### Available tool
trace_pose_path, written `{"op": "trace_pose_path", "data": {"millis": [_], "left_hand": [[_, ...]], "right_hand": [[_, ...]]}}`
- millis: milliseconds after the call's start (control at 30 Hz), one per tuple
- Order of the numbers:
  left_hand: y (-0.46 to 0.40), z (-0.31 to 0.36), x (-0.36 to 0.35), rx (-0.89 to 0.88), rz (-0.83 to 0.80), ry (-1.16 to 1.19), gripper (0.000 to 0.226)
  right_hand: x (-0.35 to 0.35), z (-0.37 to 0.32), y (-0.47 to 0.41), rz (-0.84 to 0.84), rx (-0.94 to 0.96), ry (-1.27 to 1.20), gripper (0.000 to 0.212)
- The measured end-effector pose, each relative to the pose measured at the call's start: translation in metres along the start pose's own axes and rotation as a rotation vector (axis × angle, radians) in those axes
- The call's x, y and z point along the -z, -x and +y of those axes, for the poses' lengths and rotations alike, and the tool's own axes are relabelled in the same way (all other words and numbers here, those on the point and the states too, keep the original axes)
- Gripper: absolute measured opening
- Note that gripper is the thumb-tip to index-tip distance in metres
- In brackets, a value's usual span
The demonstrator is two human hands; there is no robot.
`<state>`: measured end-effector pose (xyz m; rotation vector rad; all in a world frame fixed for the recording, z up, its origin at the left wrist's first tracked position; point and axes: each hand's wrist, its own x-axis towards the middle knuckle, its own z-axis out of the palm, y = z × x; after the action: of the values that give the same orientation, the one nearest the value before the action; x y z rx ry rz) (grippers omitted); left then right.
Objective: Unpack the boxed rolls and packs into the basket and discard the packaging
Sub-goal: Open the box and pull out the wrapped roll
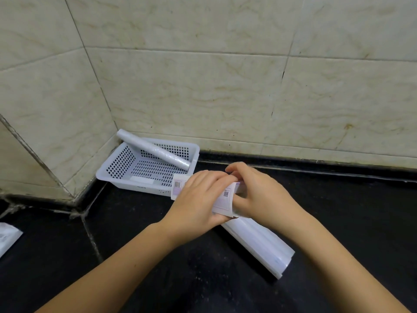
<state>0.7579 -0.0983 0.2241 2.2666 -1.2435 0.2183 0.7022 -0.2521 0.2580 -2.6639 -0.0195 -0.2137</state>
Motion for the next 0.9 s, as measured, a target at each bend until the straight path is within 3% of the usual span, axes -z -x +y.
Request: {"op": "trace_pose_path", "data": {"millis": [300, 400, 467, 567, 767, 900], "left_hand": [[0.004, -0.006, 0.003, 0.078, -0.083, 0.288, 0.064], [0.003, -0.004, 0.005, 0.081, -0.071, 0.327, 0.066], [0.001, -0.005, 0.004, 0.087, -0.057, 0.339, 0.066], [0.0, -0.007, 0.002, 0.105, -0.037, 0.323, 0.063], [-0.004, -0.012, 0.0, 0.138, -0.02, 0.249, 0.065], [-0.003, -0.01, -0.001, 0.07, -0.11, 0.137, 0.067]], "right_hand": [[0.021, 0.022, 0.004, 0.0, 0.027, -0.288, 0.014], [0.015, 0.024, 0.005, 0.131, -0.03, -0.44, 0.026], [0.006, 0.022, 0.01, 0.348, 0.012, -0.302, 0.028], [-0.005, 0.018, 0.017, 0.624, 0.143, 0.172, 0.013], [-0.011, 0.015, 0.027, 0.394, 0.194, 0.218, 0.031], [-0.003, 0.016, 0.02, -0.009, 0.223, -0.028, 0.037]]}}
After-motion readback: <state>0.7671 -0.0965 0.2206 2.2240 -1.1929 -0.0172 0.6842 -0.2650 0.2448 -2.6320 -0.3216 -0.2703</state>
